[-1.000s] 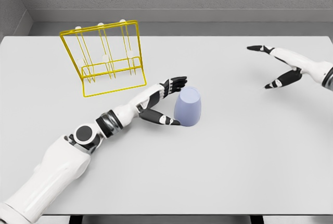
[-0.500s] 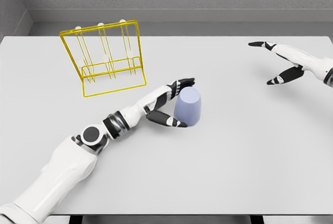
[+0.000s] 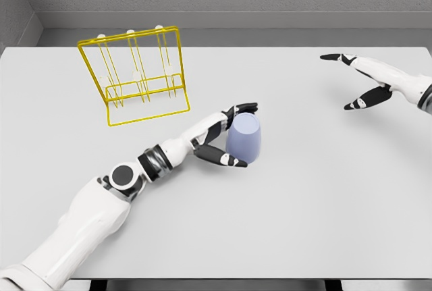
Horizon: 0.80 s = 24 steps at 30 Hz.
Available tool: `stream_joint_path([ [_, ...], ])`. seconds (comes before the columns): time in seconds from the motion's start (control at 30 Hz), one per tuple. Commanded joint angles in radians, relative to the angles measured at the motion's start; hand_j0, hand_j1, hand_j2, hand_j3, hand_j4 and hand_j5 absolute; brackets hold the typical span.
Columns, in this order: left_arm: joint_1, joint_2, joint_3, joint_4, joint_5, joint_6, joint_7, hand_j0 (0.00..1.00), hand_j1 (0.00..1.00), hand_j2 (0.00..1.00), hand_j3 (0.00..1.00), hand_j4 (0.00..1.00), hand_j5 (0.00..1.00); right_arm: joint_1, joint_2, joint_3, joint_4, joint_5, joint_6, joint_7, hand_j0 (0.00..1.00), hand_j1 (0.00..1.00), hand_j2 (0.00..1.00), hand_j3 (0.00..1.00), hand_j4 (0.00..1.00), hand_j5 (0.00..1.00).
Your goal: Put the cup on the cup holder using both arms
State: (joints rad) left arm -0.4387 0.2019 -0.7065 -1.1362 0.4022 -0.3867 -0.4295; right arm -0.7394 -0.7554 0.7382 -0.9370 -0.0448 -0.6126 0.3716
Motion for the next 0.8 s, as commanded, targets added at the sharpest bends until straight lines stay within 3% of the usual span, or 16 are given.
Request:
stream_joint_path([
  [0.0,0.000,-0.001,0.001,0.006,0.003,0.000,0.000,1.00,1.00,1.00,1.00,1.00,1.00,0.000,-0.001,-0.002,0.000,-0.007,0.002,0.000,1.00,1.00,1.00,1.00,1.00,1.00],
  [0.4,-0.003,-0.016,0.004,0.026,0.001,0.000,0.002,1.00,1.00,1.00,1.00,1.00,1.00,0.002,-0.006,-0.003,0.003,-0.009,0.002,0.000,1.00,1.00,1.00,1.00,1.00,1.00],
  [0.7,-0.003,-0.032,0.013,0.035,0.006,-0.001,0.002,0.67,0.67,0.67,0.67,0.67,0.67,-0.006,-0.007,-0.005,0.010,-0.007,0.002,0.000,1.00,1.00,1.00,1.00,1.00,1.00],
  [0.77,-0.003,-0.030,0.013,0.033,0.006,0.000,0.002,0.65,0.65,0.65,0.65,0.65,0.65,-0.003,-0.006,-0.005,0.011,-0.007,0.002,0.000,1.00,1.00,1.00,1.00,1.00,1.00],
])
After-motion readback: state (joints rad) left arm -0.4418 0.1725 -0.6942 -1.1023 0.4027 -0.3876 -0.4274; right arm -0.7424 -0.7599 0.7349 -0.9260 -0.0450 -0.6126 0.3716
